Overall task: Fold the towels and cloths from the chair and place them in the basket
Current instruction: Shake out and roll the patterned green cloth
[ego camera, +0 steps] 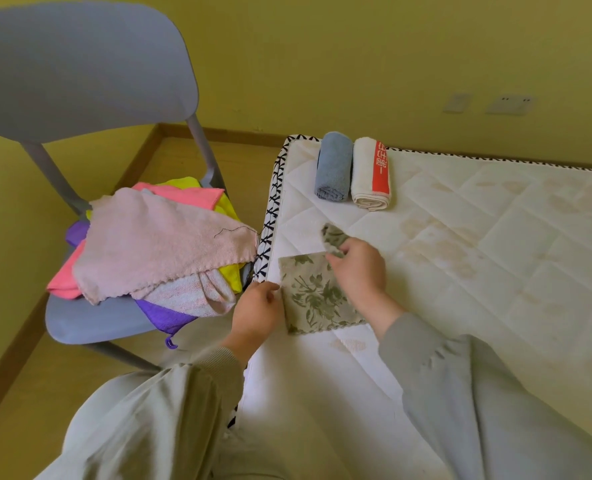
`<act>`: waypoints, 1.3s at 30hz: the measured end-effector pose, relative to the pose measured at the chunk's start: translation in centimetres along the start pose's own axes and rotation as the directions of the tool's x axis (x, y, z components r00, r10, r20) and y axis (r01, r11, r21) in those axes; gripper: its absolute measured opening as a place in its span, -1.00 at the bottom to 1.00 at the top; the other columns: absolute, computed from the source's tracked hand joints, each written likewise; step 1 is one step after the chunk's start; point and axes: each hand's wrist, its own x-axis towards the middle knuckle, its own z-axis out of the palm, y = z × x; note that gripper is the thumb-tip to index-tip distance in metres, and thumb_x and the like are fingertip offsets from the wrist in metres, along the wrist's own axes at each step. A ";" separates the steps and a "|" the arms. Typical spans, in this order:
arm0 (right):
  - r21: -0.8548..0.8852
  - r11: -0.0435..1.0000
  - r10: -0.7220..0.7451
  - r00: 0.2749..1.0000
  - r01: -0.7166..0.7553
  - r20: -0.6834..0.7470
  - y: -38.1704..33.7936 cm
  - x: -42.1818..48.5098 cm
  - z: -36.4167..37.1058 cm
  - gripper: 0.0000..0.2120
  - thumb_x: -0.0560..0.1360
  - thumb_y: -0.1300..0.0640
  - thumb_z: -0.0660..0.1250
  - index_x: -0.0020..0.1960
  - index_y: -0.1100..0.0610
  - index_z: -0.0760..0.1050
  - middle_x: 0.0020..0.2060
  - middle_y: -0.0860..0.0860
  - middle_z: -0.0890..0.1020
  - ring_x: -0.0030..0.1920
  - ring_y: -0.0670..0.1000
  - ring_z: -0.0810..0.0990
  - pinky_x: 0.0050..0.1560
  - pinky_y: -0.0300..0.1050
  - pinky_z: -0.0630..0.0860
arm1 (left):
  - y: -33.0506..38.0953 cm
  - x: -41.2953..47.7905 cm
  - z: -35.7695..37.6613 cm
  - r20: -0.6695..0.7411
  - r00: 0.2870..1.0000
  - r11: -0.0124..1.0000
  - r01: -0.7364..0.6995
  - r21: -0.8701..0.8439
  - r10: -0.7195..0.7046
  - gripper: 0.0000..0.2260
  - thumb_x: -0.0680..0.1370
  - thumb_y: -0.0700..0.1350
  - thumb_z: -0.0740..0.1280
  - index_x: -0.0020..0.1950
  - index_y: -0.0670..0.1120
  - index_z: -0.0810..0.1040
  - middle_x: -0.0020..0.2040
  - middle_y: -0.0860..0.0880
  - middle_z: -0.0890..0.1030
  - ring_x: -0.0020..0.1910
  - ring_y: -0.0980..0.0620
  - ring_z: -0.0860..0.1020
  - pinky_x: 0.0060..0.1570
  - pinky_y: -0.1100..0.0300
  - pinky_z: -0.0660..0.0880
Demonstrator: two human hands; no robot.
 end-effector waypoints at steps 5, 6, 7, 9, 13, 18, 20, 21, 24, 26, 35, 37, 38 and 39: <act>0.178 0.983 -0.074 0.976 0.037 0.207 -1.5 -1.7 3.6 -0.89 0.47 0.11 0.40 -0.04 0.12 0.56 -0.34 -0.09 0.55 -0.39 -0.11 0.50 -0.38 -0.27 0.37 | -0.9 0.9 -1.3 0.056 0.969 0.902 0.246 -0.355 -0.242 -0.72 0.55 -0.31 0.15 0.16 -0.19 0.58 -0.30 -0.05 0.55 -0.35 0.00 0.46 -0.28 0.18 0.43; 0.190 0.981 -0.089 0.960 0.038 0.264 -1.5 -1.8 4.1 -0.80 0.45 0.08 0.43 0.04 0.12 0.56 -0.28 -0.08 0.57 -0.32 -0.09 0.53 -0.31 -0.26 0.43 | -1.0 1.0 -1.4 0.071 0.964 0.886 0.263 -0.382 -0.256 -0.72 0.55 -0.32 0.15 0.16 -0.20 0.58 -0.30 -0.07 0.55 -0.32 -0.01 0.48 -0.24 0.16 0.44; 0.189 0.981 -0.098 0.941 0.038 0.323 -1.3 -1.9 4.3 -0.71 0.44 0.05 0.44 0.11 0.12 0.54 -0.19 -0.05 0.60 -0.23 -0.06 0.58 -0.20 -0.22 0.50 | -1.0 1.0 -1.5 0.088 0.960 0.875 0.278 -0.396 -0.265 -0.72 0.55 -0.33 0.15 0.15 -0.21 0.58 -0.29 -0.07 0.56 -0.31 -0.01 0.48 -0.22 0.17 0.45; 0.172 0.984 -0.104 0.922 0.042 0.374 -0.6 -2.0 4.2 -0.65 0.45 -0.04 0.41 0.15 0.11 0.53 -0.05 0.00 0.63 -0.11 0.00 0.62 -0.03 -0.09 0.57 | -0.9 1.1 -1.5 0.117 0.955 0.863 0.298 -0.409 -0.274 -0.75 0.57 -0.30 0.16 0.14 -0.22 0.59 -0.25 -0.05 0.56 -0.30 0.03 0.49 -0.24 0.21 0.43; 0.155 0.987 -0.081 0.959 0.040 0.272 1.4 -1.3 3.0 -0.80 0.52 -0.04 0.31 -0.02 0.09 0.57 -0.13 0.02 0.63 -0.23 0.00 0.64 0.00 -0.09 0.52 | -0.2 1.6 -1.6 0.160 0.954 0.872 0.298 -0.389 -0.255 -0.79 0.61 -0.10 0.22 0.12 -0.11 0.60 -0.10 -0.05 0.59 -0.16 0.00 0.51 -0.04 0.07 0.50; 0.137 0.990 -0.054 0.982 0.029 0.180 3.2 -1.1 2.0 -0.88 0.52 0.07 0.31 -0.16 0.06 0.56 -0.37 -0.09 0.59 -0.35 -0.03 0.57 -0.28 -0.17 0.48 | 1.2 1.9 -1.7 0.217 0.942 0.904 0.313 -0.292 -0.257 -0.84 0.57 0.00 0.31 -0.08 -0.09 0.52 -0.23 -0.06 0.49 -0.29 0.02 0.45 -0.23 0.18 0.39; 0.111 0.993 -0.060 0.976 0.038 0.208 3.7 -1.3 1.9 -0.86 0.53 0.09 0.29 -0.17 0.07 0.56 -0.39 -0.07 0.59 -0.37 -0.03 0.55 -0.29 -0.16 0.48 | 1.5 2.3 -1.7 0.259 0.915 0.882 0.378 -0.283 -0.309 -0.76 0.52 -0.01 0.37 -0.22 -0.14 0.48 -0.34 -0.07 0.43 -0.38 0.00 0.41 -0.30 0.18 0.38; 0.095 0.994 -0.065 0.974 0.045 0.219 3.8 -1.5 1.8 -0.86 0.54 0.10 0.28 -0.15 0.08 0.56 -0.36 -0.06 0.60 -0.35 -0.03 0.55 -0.28 -0.16 0.49 | 1.6 2.4 -1.8 0.276 0.906 0.877 0.394 -0.274 -0.321 -0.72 0.51 -0.01 0.39 -0.28 -0.14 0.45 -0.36 -0.07 0.41 -0.39 -0.01 0.40 -0.31 0.17 0.39; 0.055 0.993 -0.108 0.977 0.100 0.186 3.8 -1.3 2.0 -0.87 0.53 0.15 0.26 -0.12 0.12 0.57 -0.20 -0.04 0.61 -0.20 0.01 0.58 -0.17 -0.14 0.50 | 1.8 2.6 -1.8 0.281 0.910 0.898 0.373 -0.233 -0.304 -0.66 0.50 -0.04 0.41 -0.37 -0.11 0.34 -0.40 -0.05 0.37 -0.42 0.01 0.37 -0.36 0.19 0.36; 0.045 0.989 -0.148 0.976 0.142 0.163 3.5 -0.7 2.2 -0.87 0.53 0.20 0.24 -0.08 0.16 0.57 -0.05 0.02 0.59 -0.04 0.04 0.57 -0.06 -0.12 0.50 | 1.7 2.3 -1.9 0.278 0.913 0.902 0.367 -0.229 -0.300 -0.67 0.52 -0.08 0.39 -0.37 -0.12 0.35 -0.41 -0.05 0.39 -0.44 0.01 0.39 -0.40 0.21 0.38; -0.176 0.921 -0.254 0.877 0.348 0.407 0.2 4.6 4.1 -0.62 0.60 0.05 0.17 0.40 0.05 0.34 0.37 0.01 0.39 0.39 0.07 0.23 0.39 0.02 0.18 | 0.8 1.4 -2.4 0.422 0.828 0.811 0.509 -0.289 -0.370 -0.76 0.51 -0.09 0.42 -0.01 -0.27 0.57 -0.04 -0.25 0.58 -0.26 -0.08 0.60 -0.39 0.15 0.61; -0.199 0.913 -0.236 0.859 0.356 0.453 -0.6 5.3 5.0 -0.62 0.59 0.03 0.17 0.39 0.03 0.36 0.34 0.01 0.42 0.36 0.08 0.26 0.39 0.04 0.17 | 0.7 1.4 -2.4 0.423 0.830 0.813 0.504 -0.292 -0.363 -0.74 0.51 -0.10 0.42 0.03 -0.30 0.58 -0.08 -0.23 0.57 -0.32 -0.05 0.56 -0.45 0.21 0.58; -0.210 0.907 -0.237 0.855 0.365 0.462 -1.1 5.6 5.3 -0.64 0.59 0.01 0.18 0.37 0.02 0.38 0.31 0.02 0.43 0.34 0.08 0.28 0.37 0.05 0.19 | 0.7 1.4 -2.4 0.424 0.831 0.815 0.501 -0.293 -0.359 -0.74 0.51 -0.10 0.41 0.04 -0.30 0.58 -0.11 -0.22 0.57 -0.33 -0.04 0.56 -0.46 0.22 0.58; -0.213 0.905 -0.235 0.850 0.368 0.470 -1.5 5.8 5.7 -0.66 0.58 -0.01 0.18 0.34 0.01 0.41 0.28 0.02 0.45 0.32 0.08 0.30 0.35 0.04 0.22 | 0.7 1.3 -2.5 0.430 0.831 0.815 0.499 -0.295 -0.353 -0.75 0.51 -0.11 0.41 0.02 -0.29 0.58 -0.14 -0.20 0.58 -0.34 -0.03 0.56 -0.47 0.24 0.57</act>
